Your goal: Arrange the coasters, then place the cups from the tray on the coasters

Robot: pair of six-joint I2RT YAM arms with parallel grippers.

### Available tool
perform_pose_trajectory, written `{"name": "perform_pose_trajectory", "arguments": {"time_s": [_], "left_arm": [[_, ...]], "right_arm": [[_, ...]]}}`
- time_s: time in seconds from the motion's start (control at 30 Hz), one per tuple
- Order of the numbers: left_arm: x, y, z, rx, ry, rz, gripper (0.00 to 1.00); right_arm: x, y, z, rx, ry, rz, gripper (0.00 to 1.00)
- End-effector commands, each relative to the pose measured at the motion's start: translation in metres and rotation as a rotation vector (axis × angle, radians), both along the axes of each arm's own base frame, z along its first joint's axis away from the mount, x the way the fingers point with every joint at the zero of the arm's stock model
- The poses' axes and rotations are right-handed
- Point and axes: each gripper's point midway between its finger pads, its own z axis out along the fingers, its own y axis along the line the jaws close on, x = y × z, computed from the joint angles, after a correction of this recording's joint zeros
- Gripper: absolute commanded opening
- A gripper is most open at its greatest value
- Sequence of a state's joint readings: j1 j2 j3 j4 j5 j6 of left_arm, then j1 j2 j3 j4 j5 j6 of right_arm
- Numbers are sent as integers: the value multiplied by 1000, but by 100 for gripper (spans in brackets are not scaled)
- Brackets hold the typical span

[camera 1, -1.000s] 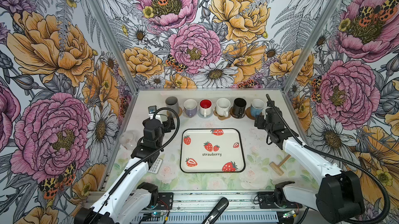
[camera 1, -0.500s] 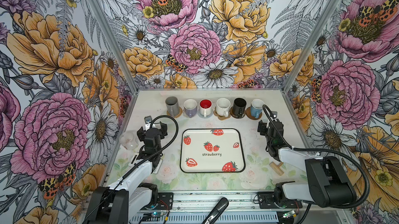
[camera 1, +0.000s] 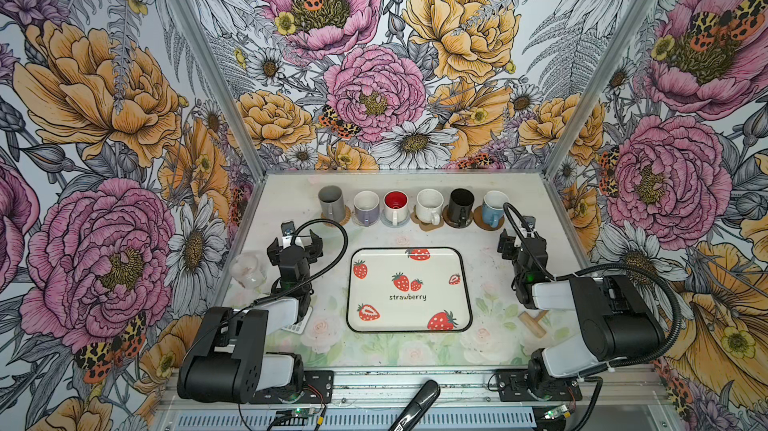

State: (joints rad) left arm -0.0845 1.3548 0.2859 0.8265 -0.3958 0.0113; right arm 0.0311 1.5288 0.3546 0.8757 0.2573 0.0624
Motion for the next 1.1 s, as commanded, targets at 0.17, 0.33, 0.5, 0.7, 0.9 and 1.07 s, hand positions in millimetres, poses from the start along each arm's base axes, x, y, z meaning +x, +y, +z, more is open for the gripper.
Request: {"name": "perform_pose_trajectory", "arguments": {"time_s": [0.17, 0.33, 0.5, 0.7, 0.9, 1.07], "left_arm": [[-1, -8, 6, -21, -199, -105, 99], [17, -6, 0, -30, -112, -92, 99], [35, -2, -9, -52, -28, -91, 99], [35, -2, -9, -55, -28, -93, 99], [35, -1, -9, -52, -28, -92, 99], [35, -2, -8, -51, -28, -91, 99]], "right_arm": [[6, 2, 12, 21, -54, 18, 83], [9, 3, 10, 26, -38, 24, 84], [8, 2, 10, 28, -37, 24, 100], [9, 2, 10, 27, -39, 24, 100], [9, 2, 11, 26, -39, 24, 100], [9, 2, 10, 27, -38, 24, 100]]}}
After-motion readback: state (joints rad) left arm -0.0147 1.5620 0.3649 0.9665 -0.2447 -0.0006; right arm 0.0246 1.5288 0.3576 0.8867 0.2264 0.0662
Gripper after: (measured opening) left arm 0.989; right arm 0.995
